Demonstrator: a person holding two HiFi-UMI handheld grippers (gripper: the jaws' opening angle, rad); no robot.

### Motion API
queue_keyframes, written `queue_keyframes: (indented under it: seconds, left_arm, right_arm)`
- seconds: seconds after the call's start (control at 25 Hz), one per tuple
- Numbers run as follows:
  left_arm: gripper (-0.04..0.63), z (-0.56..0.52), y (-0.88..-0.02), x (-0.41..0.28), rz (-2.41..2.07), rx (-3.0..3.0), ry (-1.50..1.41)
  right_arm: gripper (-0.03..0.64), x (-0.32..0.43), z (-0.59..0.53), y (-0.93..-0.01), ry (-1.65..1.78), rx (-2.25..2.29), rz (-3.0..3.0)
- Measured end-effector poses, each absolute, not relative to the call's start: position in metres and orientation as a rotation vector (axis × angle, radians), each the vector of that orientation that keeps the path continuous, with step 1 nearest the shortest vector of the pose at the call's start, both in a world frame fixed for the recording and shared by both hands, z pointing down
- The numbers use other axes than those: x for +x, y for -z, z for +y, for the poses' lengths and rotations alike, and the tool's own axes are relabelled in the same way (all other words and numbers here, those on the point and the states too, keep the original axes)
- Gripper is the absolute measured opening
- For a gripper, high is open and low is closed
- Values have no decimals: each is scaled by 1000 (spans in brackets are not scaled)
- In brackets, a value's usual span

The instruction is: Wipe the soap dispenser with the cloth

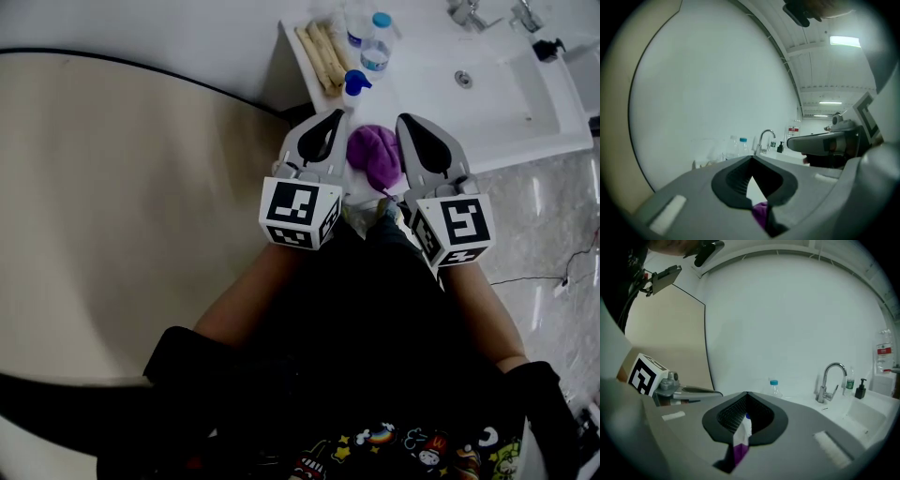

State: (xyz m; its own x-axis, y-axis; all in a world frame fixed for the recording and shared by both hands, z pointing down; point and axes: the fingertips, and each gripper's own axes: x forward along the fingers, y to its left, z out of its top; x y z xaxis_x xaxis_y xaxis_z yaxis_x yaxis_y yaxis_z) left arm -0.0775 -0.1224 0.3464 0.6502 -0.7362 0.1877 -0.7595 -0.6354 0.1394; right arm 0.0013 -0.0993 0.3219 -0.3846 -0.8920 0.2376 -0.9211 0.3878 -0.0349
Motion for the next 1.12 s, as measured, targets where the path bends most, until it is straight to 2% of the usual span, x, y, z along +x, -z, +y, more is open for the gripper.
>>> queue_keyframes:
  seconds: [0.56,1.12]
  left_arm:
    - [0,-93,-320,-70,-1347,2666,-97]
    - [0,-16,-311,-2,-1729,2453,-42]
  right_arm:
    - [23,10,-83,-313,-202,1575,-2500]
    - [23,80,-26,-307,-117,1248,-2703]
